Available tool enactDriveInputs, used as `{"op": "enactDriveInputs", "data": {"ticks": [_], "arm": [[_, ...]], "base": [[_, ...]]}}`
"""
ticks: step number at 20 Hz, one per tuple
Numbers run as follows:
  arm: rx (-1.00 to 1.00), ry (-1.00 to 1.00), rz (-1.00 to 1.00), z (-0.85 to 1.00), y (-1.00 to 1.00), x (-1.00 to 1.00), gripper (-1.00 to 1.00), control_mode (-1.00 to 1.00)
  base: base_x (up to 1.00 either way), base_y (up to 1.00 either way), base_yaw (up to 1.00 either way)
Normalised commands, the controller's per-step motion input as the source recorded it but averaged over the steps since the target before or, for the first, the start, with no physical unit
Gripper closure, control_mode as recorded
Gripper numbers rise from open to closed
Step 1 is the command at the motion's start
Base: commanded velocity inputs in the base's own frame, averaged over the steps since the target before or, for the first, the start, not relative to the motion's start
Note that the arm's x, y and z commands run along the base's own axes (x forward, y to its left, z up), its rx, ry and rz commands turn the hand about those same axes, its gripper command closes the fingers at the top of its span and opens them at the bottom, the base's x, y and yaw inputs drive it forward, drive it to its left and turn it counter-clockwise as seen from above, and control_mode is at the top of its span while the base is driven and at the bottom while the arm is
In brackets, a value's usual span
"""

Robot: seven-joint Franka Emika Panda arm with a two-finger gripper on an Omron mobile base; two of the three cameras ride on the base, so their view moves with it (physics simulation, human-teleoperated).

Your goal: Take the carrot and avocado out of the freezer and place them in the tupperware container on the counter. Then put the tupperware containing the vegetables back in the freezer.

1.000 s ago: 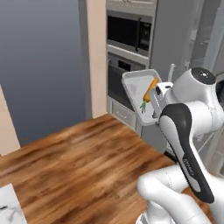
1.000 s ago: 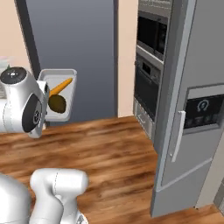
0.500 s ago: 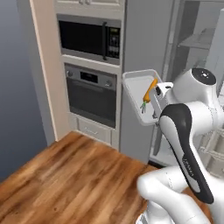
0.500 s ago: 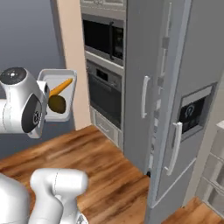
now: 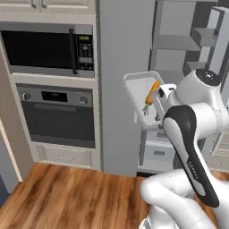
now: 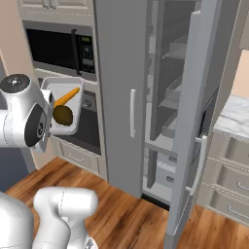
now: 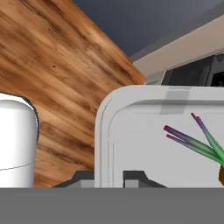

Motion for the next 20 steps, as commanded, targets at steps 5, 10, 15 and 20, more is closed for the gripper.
{"op": "enactDriveInputs", "data": {"ticks": [5,10,15,20], "arm": [[0.0,0.0,0.0,0.0,0.0,0.0,1.0,1.0],[0.0,0.0,0.0,0.0,0.0,0.0,1.0,1.0],[0.0,0.0,0.0,0.0,0.0,0.0,1.0,1.0],[0.0,0.0,0.0,0.0,0.0,0.0,1.0,1.0]], "base": [[0.11,0.79,-0.7],[0.03,0.95,-0.55],[0.05,0.66,-0.44],[0.08,0.15,-0.28]]}}
